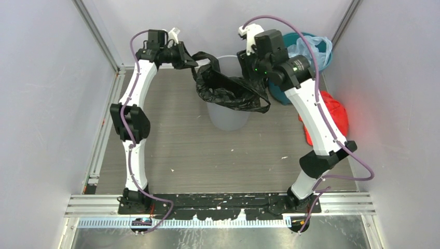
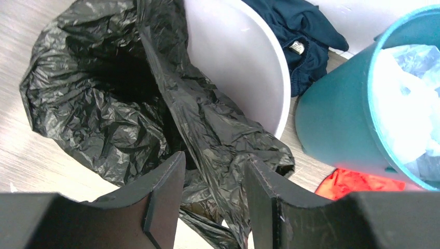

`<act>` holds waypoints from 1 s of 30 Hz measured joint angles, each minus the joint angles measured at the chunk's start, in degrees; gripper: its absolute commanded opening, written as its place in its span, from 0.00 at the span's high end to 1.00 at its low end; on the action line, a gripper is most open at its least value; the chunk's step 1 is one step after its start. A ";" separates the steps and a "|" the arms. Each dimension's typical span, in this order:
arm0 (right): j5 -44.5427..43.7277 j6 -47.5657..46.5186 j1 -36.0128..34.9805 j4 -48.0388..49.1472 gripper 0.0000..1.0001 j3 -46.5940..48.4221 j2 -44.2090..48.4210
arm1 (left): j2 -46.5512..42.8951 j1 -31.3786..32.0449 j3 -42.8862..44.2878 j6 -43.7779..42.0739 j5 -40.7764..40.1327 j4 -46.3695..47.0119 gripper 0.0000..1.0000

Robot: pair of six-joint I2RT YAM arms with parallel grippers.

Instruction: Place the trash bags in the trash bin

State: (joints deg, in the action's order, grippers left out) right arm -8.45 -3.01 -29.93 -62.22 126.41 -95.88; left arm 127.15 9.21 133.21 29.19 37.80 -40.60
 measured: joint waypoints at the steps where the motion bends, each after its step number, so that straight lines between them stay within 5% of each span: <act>1: -0.39 -0.81 -0.61 -0.04 0.49 0.02 -0.61 | 0.98 0.07 1.09 0.20 0.07 -0.50 0.83; 10: -1.62 -7.54 -4.61 0.00 0.48 0.07 -3.65 | 7.63 0.20 8.28 0.70 0.44 -3.72 0.83; 25: -2.45 -12.15 -5.90 0.00 0.48 1.05 -12.81 | 7.74 0.15 5.35 0.79 1.68 -2.95 0.83; 30: -5.18 -12.79 -5.92 0.55 0.66 1.05 -15.28 | 7.72 0.15 3.45 0.74 1.97 -2.64 0.83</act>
State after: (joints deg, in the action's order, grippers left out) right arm -13.63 -15.79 -35.86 -61.67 127.46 -111.15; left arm 134.87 9.37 136.66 29.93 39.77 -43.24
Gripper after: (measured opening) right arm 0.467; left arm 0.173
